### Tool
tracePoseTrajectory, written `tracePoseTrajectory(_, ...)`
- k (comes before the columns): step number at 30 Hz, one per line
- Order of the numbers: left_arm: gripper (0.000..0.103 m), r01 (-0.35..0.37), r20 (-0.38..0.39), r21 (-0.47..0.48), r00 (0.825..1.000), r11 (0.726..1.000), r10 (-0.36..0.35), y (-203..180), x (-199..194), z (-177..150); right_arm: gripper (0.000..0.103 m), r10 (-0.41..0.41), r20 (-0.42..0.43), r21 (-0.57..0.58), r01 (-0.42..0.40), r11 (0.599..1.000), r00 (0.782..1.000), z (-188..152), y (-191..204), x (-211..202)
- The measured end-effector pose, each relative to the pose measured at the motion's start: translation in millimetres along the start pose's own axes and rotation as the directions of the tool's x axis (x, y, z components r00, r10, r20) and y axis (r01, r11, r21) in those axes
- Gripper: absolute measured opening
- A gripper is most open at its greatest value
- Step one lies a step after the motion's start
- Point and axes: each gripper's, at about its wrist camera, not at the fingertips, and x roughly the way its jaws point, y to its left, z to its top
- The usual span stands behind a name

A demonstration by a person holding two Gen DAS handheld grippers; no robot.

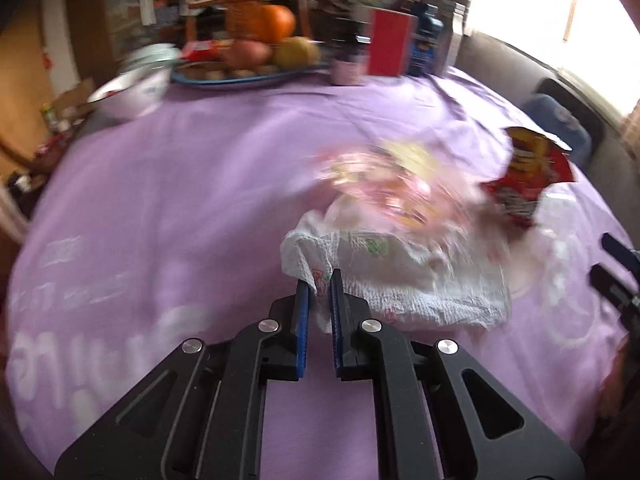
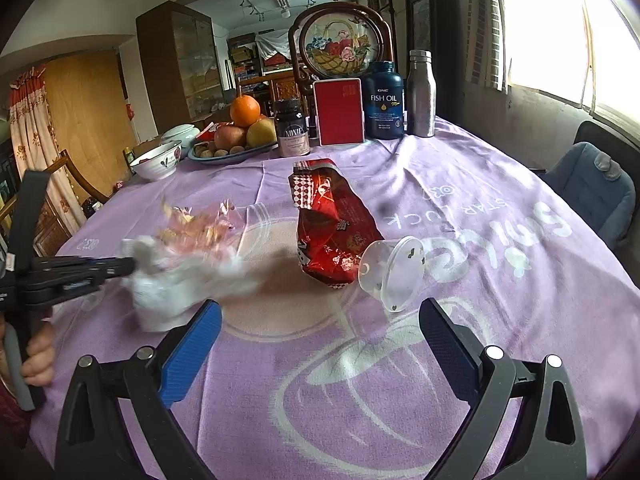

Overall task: Collect trash
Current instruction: 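Grasp the white tissue with the left tool and lift it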

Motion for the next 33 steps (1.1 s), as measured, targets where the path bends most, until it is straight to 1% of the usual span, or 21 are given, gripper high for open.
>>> tracePoseTrajectory(2,0.011,-0.023,-0.009,-0.042,1.000,0.999,0.023,18.0,-3.6,-7.3,0.097,-0.004,-0.004,-0.003,0.004,1.000,1.000,0.0,0.8,0.9)
tracePoseTrajectory(4,0.012,-0.018,-0.016,-0.081,1.000,0.997,0.016,27.8,-6.5,-8.3,0.097,-0.007,-0.005,0.000,0.007,1.000,1.000,0.5,0.6,1.7)
tracePoseTrajectory(6,0.014,-0.005,0.001,-0.082,1.000,0.997,0.005,27.3,-10.4,-5.8,0.097,-0.010,-0.006,0.003,0.010,1.000,1.000,0.5,0.3,2.0)
tracePoseTrajectory(7,0.021,-0.004,0.010,-0.069,1.000,0.998,0.005,24.8,-12.2,-5.7,0.097,-0.011,-0.006,0.004,0.011,1.000,1.000,0.3,0.1,1.8)
tracePoseTrajectory(8,0.034,-0.005,0.020,-0.052,1.000,0.999,0.006,20.3,-15.2,-6.2,0.097,-0.012,-0.007,0.003,0.012,1.000,1.000,0.2,0.2,2.0)
tracePoseTrajectory(9,0.043,0.000,0.036,-0.027,0.999,1.000,0.001,14.6,-19.6,-7.1,0.097,-0.012,-0.007,0.002,0.012,1.000,1.000,0.1,0.3,2.1)
tracePoseTrajectory(10,0.060,0.005,0.048,-0.012,0.999,1.000,-0.004,10.7,-22.3,-8.3,0.097,-0.013,-0.008,0.001,0.013,1.000,1.000,0.1,0.9,2.4)
tracePoseTrajectory(11,0.071,0.004,0.070,0.011,0.998,1.000,-0.005,5.2,-26.0,-9.0,0.097,-0.013,-0.008,0.000,0.013,1.000,1.000,0.3,0.5,2.6)
tracePoseTrajectory(12,0.074,-0.002,0.088,0.033,0.996,0.999,-0.001,-0.3,-28.1,-9.5,0.097,-0.013,-0.008,0.000,0.013,1.000,1.000,0.2,0.4,2.4)
tracePoseTrajectory(14,0.075,-0.001,0.090,0.065,0.996,0.998,-0.005,-7.3,-24.6,-7.8,0.097,-0.013,-0.006,0.001,0.013,1.000,1.000,-0.1,0.4,2.1)
tracePoseTrajectory(15,0.075,0.004,0.070,0.082,0.998,0.997,-0.009,-10.7,-19.4,-8.0,0.097,-0.012,-0.005,0.002,0.012,1.000,1.000,-0.2,0.3,2.1)
tracePoseTrajectory(18,0.075,0.006,0.008,0.086,1.000,0.996,-0.006,-11.3,-2.0,-7.4,0.097,-0.011,-0.001,0.002,0.011,1.000,1.000,-0.6,0.5,0.7)
tracePoseTrajectory(19,0.074,0.016,-0.017,0.074,1.000,0.997,-0.015,-9.1,3.8,-6.3,0.097,-0.011,0.001,0.001,0.011,1.000,1.000,-0.6,0.7,0.5)
tracePoseTrajectory(20,0.066,0.023,-0.024,0.063,0.999,0.998,-0.021,-6.8,6.0,-6.1,0.097,-0.012,0.001,0.000,0.012,1.000,1.000,-0.7,0.7,0.2)
tracePoseTrajectory(21,0.055,0.043,-0.028,0.046,0.999,0.998,-0.042,-3.4,6.3,-5.1,0.097,-0.013,0.001,-0.001,0.013,1.000,1.000,-0.8,0.8,0.1)
tracePoseTrajectory(22,0.029,0.059,-0.028,0.041,0.998,0.997,-0.058,-1.9,5.8,-4.8,0.097,-0.013,0.002,-0.001,0.013,1.000,1.000,-0.8,0.9,0.1)
tracePoseTrajectory(23,0.011,0.069,-0.019,0.034,0.997,0.997,-0.069,0.0,3.0,-4.4,0.097,-0.015,0.002,-0.001,0.015,1.000,1.000,-0.4,0.4,0.2)
tracePoseTrajectory(26,0.008,0.044,0.066,0.024,0.997,0.999,-0.046,3.9,-16.8,-2.6,0.097,-0.018,-0.002,0.000,0.018,1.000,1.000,-0.6,1.0,0.5)
tracePoseTrajectory(28,0.008,0.031,0.157,0.008,0.987,0.999,-0.032,10.0,-40.6,-0.9,0.097,-0.021,-0.007,-0.004,0.021,1.000,1.000,-0.5,1.2,1.4)
tracePoseTrajectory(30,0.008,0.049,0.246,-0.024,0.968,0.998,-0.042,21.6,-66.3,-0.8,0.097,-0.025,-0.014,-0.009,0.025,1.000,1.000,-0.5,2.4,3.2)
tracePoseTrajectory(33,0.008,0.067,0.329,-0.054,0.943,0.996,-0.045,34.5,-91.6,-3.0,0.097,-0.032,-0.024,-0.019,0.032,0.999,0.999,-0.3,4.3,5.2)
